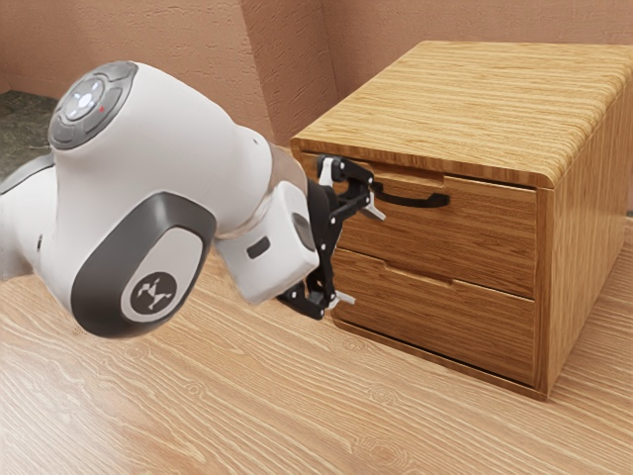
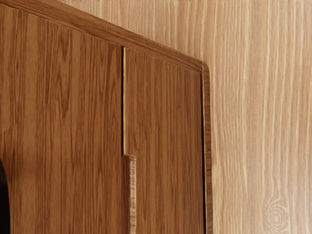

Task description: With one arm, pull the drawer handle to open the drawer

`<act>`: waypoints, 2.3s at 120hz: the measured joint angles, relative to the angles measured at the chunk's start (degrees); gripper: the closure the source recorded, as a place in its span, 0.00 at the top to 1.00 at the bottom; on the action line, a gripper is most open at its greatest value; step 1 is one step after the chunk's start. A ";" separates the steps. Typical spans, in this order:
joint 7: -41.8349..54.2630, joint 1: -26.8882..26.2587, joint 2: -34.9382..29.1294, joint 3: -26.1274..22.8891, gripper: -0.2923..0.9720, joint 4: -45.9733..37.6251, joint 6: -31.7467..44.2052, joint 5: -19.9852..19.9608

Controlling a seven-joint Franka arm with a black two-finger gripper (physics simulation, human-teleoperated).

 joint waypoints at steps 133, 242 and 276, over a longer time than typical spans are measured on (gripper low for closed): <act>-0.37 3.85 6.90 -1.26 0.77 4.75 3.86 -0.31; -1.11 4.07 13.85 -2.12 0.77 8.21 4.12 0.30; -1.18 4.84 14.14 -2.07 0.77 9.38 4.31 3.19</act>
